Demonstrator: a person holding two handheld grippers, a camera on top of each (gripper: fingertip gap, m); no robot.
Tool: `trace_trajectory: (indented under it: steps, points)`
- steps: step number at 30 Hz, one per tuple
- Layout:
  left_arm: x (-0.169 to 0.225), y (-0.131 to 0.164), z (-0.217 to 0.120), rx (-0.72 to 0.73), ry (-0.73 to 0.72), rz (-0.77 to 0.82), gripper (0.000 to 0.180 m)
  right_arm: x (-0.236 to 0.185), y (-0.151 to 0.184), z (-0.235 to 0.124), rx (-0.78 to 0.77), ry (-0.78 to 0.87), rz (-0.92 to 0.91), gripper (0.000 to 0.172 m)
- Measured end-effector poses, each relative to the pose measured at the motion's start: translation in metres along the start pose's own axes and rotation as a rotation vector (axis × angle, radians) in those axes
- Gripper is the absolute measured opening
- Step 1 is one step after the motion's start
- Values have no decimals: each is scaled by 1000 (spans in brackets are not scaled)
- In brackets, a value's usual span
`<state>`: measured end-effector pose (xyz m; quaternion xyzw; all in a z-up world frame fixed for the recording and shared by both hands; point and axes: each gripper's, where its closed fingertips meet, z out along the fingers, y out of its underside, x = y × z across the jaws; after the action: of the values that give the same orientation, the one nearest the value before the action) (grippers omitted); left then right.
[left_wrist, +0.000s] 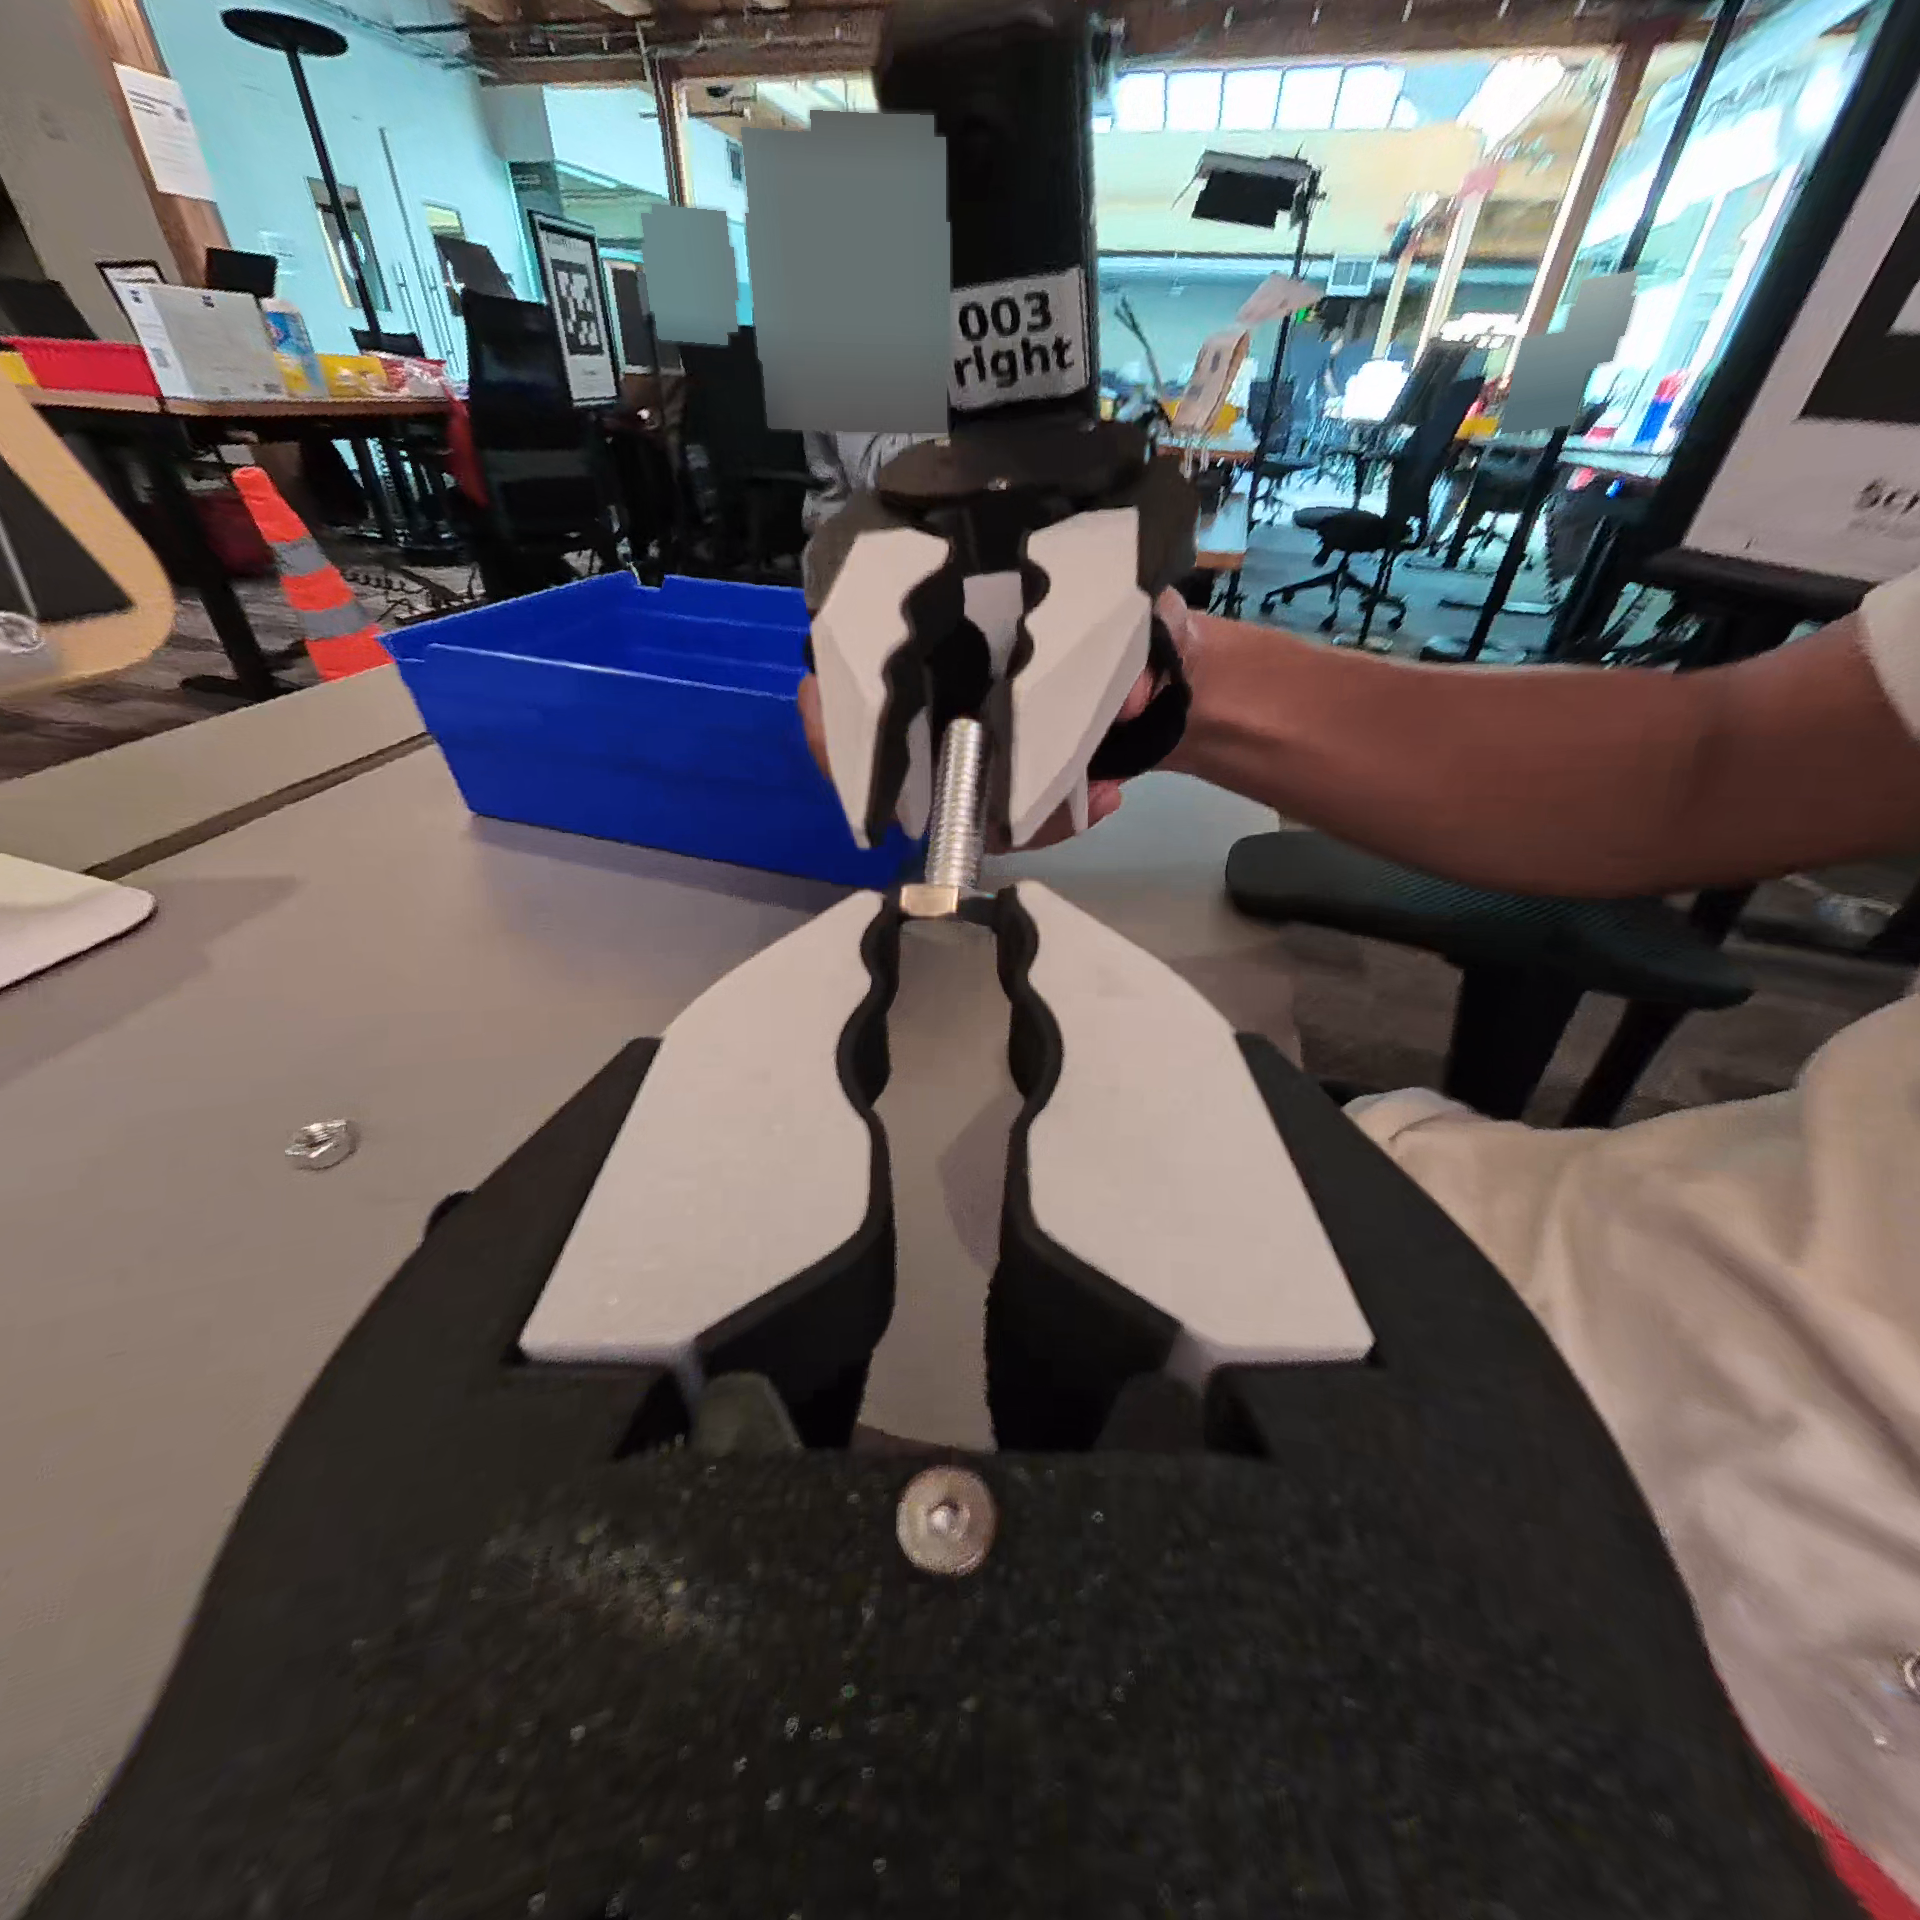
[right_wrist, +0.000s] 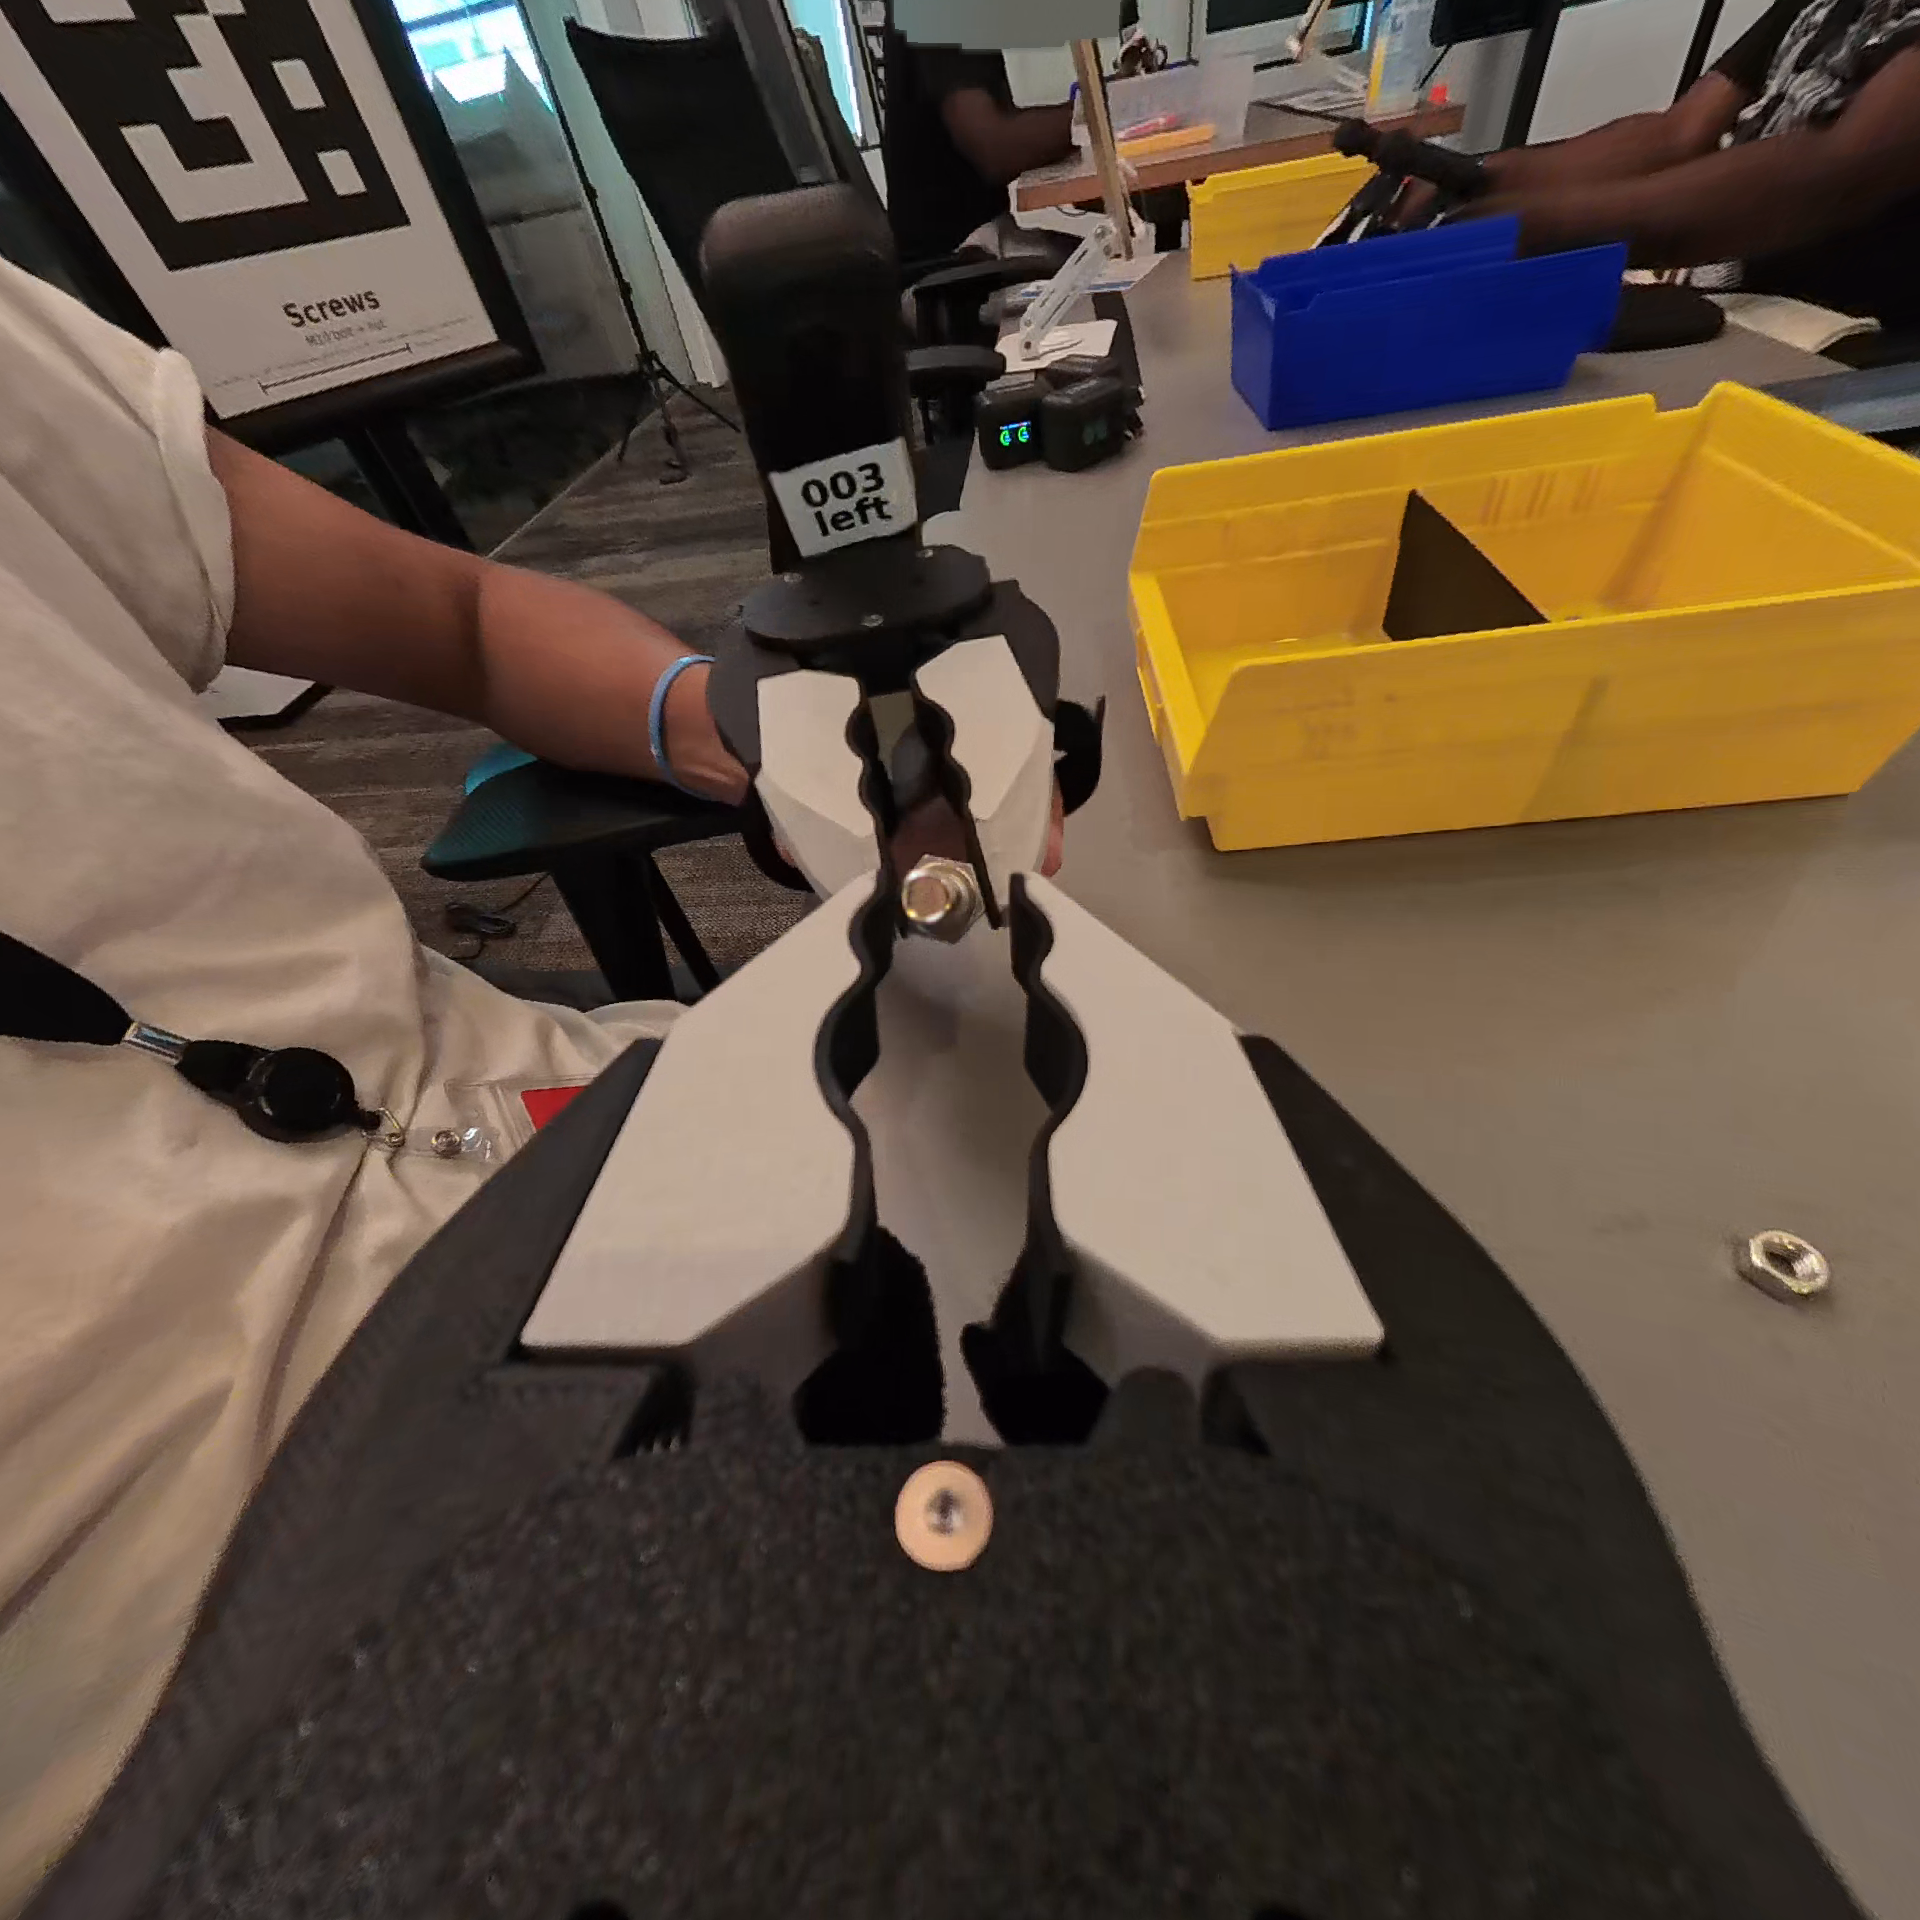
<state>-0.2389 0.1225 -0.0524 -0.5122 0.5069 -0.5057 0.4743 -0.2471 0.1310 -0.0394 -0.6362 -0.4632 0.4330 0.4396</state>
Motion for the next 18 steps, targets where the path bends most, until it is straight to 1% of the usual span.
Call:
trace_trajectory:
  steps: [1, 2, 3, 5, 7, 9, 12, 14, 18]
  points:
    - [-1, -1, -1, 12, 6, -15, 18, 0, 0, 2, 4, -4, -4, 19]
    - [-2, -1, -1, 15, 8, -24, 18, -1, -1, 4, 18, -8, -14, 11]
    - [-3, -1, -1, 17, 8, -30, 18, 0, -2, 5, 31, 0, -25, 9]
    - [-5, 1, -3, 15, 7, -37, 18, 3, -2, 8, 24, 13, -21, 9]
    - [-9, 6, -4, -14, 6, -47, 18, 7, 3, 11, -25, 20, 10, 9]
    - [-13, 7, -6, -33, -9, -24, 19, 10, 3, 13, -54, 27, -2, 9]
    - [-14, 6, -6, -51, -9, -13, 22, 13, -1, 14, -74, -14, 14, 9]
    - [-17, 4, -7, -49, -28, -2, 18, 14, -5, 15, -80, -45, 30, 9]
    - [-23, 5, -9, -70, -44, 15, 17, 19, -5, 17, -92, -59, 46, 9]
